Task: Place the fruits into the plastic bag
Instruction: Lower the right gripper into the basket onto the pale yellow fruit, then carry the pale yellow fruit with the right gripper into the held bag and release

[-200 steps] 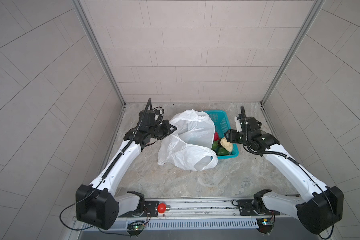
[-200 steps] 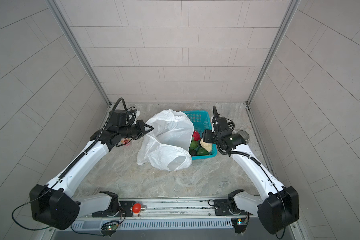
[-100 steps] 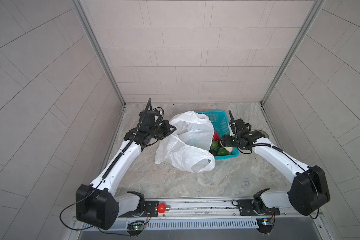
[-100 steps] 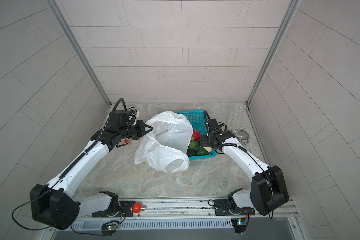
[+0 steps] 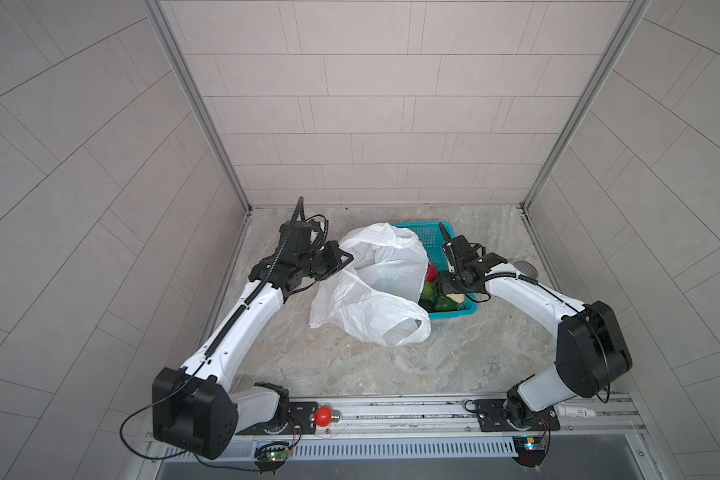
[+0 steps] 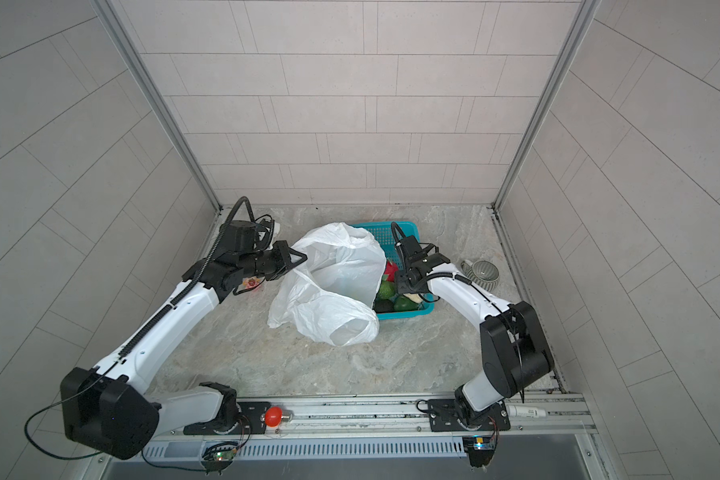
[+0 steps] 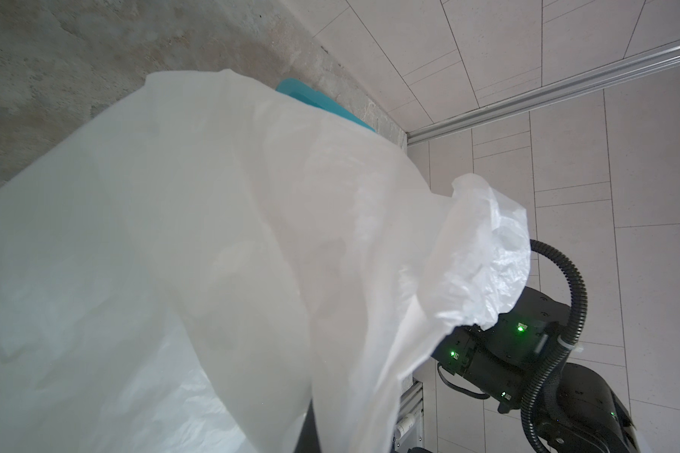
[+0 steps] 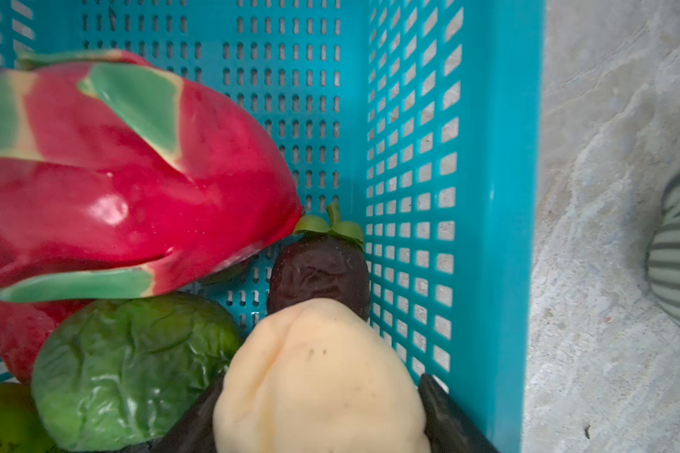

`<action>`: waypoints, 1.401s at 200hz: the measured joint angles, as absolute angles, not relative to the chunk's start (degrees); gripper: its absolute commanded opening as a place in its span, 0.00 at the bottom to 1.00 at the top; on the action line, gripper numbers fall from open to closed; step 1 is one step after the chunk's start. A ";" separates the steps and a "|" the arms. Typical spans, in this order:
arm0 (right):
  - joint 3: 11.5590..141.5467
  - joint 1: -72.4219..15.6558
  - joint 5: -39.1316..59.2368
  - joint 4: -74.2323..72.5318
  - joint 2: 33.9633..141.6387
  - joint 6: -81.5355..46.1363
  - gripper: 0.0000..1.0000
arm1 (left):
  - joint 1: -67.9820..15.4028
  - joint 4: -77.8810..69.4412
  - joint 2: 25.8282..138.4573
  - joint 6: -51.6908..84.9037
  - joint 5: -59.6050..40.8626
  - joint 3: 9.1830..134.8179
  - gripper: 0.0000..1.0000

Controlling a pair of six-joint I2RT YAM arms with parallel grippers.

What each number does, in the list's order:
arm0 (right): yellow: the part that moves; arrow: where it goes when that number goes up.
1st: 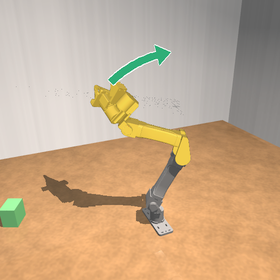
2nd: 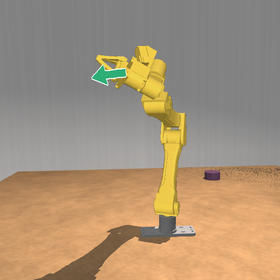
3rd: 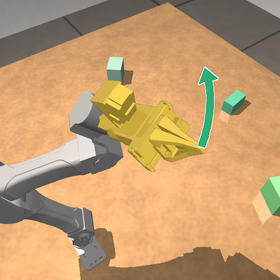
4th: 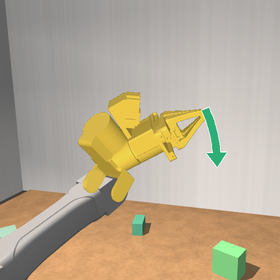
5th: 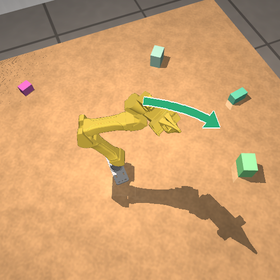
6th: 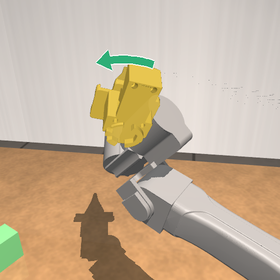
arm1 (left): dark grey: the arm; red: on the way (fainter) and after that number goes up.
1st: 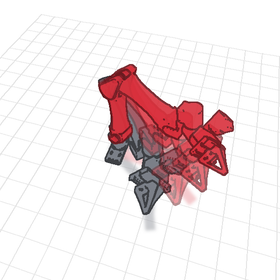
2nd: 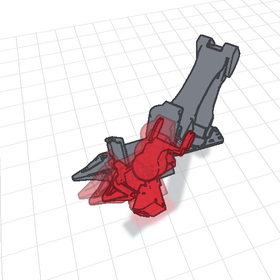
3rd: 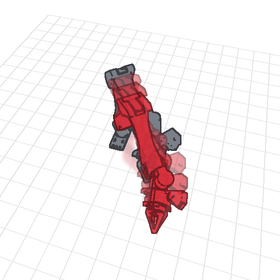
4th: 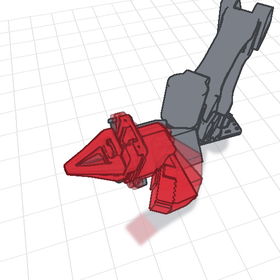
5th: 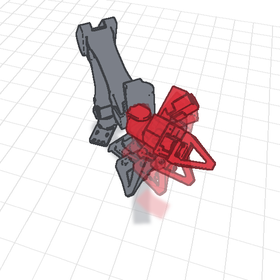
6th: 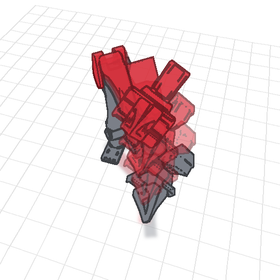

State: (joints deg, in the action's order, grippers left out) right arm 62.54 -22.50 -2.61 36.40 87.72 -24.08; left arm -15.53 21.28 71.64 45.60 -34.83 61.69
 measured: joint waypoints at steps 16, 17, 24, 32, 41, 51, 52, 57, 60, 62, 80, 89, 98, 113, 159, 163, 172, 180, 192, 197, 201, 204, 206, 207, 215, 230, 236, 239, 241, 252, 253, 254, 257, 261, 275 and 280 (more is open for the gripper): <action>62.50 -22.50 -2.83 36.29 87.61 -23.81 0.43 | -15.53 21.28 71.77 45.58 -34.83 61.69 0.00; 62.50 -22.50 -2.87 36.27 87.61 -23.90 0.43 | -15.53 21.28 71.77 45.60 -34.83 61.69 0.00; 62.43 -22.50 -2.85 36.27 87.42 -23.99 0.36 | -15.55 21.28 71.79 45.58 -34.83 61.69 0.00; 62.30 -22.50 -2.70 36.42 87.05 -24.08 0.32 | -15.55 21.28 71.83 45.58 -34.83 61.69 0.00; 62.17 -22.50 -2.31 36.58 86.24 -24.16 0.30 | -15.57 21.28 71.96 45.58 -34.85 61.69 0.00; 62.13 -22.50 -1.56 36.73 84.68 -24.18 0.30 | -15.68 21.28 72.23 45.58 -34.85 61.69 0.00; 62.13 -22.50 -1.45 36.75 84.47 -24.21 0.30 | -15.68 21.28 72.25 45.58 -34.85 61.69 0.00; 62.13 -22.52 -0.95 36.82 83.44 -24.21 0.30 | -15.73 21.28 72.38 45.58 -34.85 61.69 0.00; 62.13 -22.52 -0.56 36.88 82.70 -24.18 0.30 | -15.79 21.28 72.47 45.58 -34.85 61.69 0.00; 62.13 -22.52 -0.25 36.91 82.15 -24.16 0.29 | -15.81 21.28 72.53 45.58 -34.85 61.69 0.00; 62.17 -23.05 2.59 36.95 77.28 -23.27 0.28 | -16.19 21.28 73.08 45.56 -34.85 61.69 0.00; 62.26 -23.86 4.56 36.86 74.65 -22.37 0.28 | -16.40 21.28 73.28 45.54 -34.89 61.69 0.00; 62.28 -24.99 6.50 36.67 72.34 -21.47 0.28 | -16.69 21.28 73.43 45.45 -34.87 61.71 0.00; 62.28 -27.46 9.89 35.33 69.10 -20.49 0.28 | -17.41 21.28 73.58 45.28 -34.87 61.80 0.00; 62.63 -34.83 18.46 25.04 70.41 -21.56 0.30 | -20.27 20.99 74.04 45.65 -35.92 63.31 0.00; 62.94 -35.35 18.90 24.36 71.50 -21.71 0.30 | -20.53 20.75 74.04 45.98 -36.21 63.35 0.00; 64.14 -36.80 19.64 22.81 74.96 -21.91 0.30 | -21.08 19.97 74.04 46.78 -36.93 63.37 0.00; 65.14 -37.93 20.38 21.19 78.06 -22.11 0.30 | -21.56 19.16 74.04 47.83 -37.71 63.35 0.00; 66.41 -39.20 21.47 18.98 82.46 -22.81 0.31 | -22.20 16.93 74.02 50.11 -39.09 63.16 0.00; 66.72 -39.62 21.96 17.91 84.01 -23.14 0.31 | -22.46 15.38 73.95 51.35 -39.81 62.87 0.00; 66.89 -39.81 22.33 17.15 84.97 -23.40 0.31 | -22.65 14.31 73.89 52.12 -40.16 62.61 0.00; 66.96 -39.99 22.72 16.43 85.82 -23.81 0.31 | -22.76 13.19 73.80 53.08 -40.64 62.26 0.00; 66.98 -40.05 23.00 15.92 86.35 -23.97 0.31 | -22.87 12.47 73.76 53.54 -40.93 62.04 0.00; 67.00 -40.10 23.09 15.62 86.67 -24.10 0.31 | -22.90 12.27 73.71 53.67 -40.99 61.95 0.00; 67.11 -40.21 23.90 13.93 88.38 -24.93 0.32 | -23.07 10.04 73.47 55.64 -41.85 61.10 0.00; 67.90 -40.27 24.97 12.16 91.33 -26.24 0.36 | -23.31 6.52 73.03 58.74 -43.03 59.44 0.00; 68.40 -40.40 25.21 11.62 92.38 -26.68 0.40 | -23.31 5.69 72.86 59.61 -43.38 58.96 0.00; 68.62 -40.40 25.30 11.38 92.79 -26.89 0.42 | -23.33 5.32 72.73 60.01 -43.53 58.72 0.00; 68.75 -40.40 25.30 11.22 93.10 -26.98 0.43 | -23.33 5.17 72.69 60.25 -43.62 58.57 0.00; 69.04 -40.60 25.36 10.46 94.19 -27.44 0.50 | -23.33 4.45 72.55 61.10 -43.81 58.24 0.00; 69.04 -40.62 25.36 10.44 94.21 -27.49 0.51 | -23.33 4.40 72.55 61.12 -43.81 58.24 0.00; 69.04 -40.64 25.39 10.41 94.28 -27.49 0.52 | -23.33 4.38 72.55 61.12 -43.83 58.24 0.00; 69.04 -40.71 25.36 10.44 94.41 -27.62 0.53 | -23.33 4.25 72.55 61.30 -43.86 58.22 0.00; 69.04 -40.80 25.34 10.46 94.50 -27.73 0.54 | -23.33 4.12 72.55 61.49 -43.90 58.22 0.00; 68.99 -41.06 25.21 10.44 94.50 -28.14 0.59 | -23.33 3.75 72.55 61.80 -43.92 58.13 0.00; 68.99 -41.12 25.04 10.44 94.50 -28.16 0.61 | -23.33 3.60 72.55 61.93 -43.92 58.06 0.00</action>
State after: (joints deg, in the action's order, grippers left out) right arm 68.99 -41.12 25.04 10.44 94.50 -28.16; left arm -23.33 3.60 72.55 61.93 -43.92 58.06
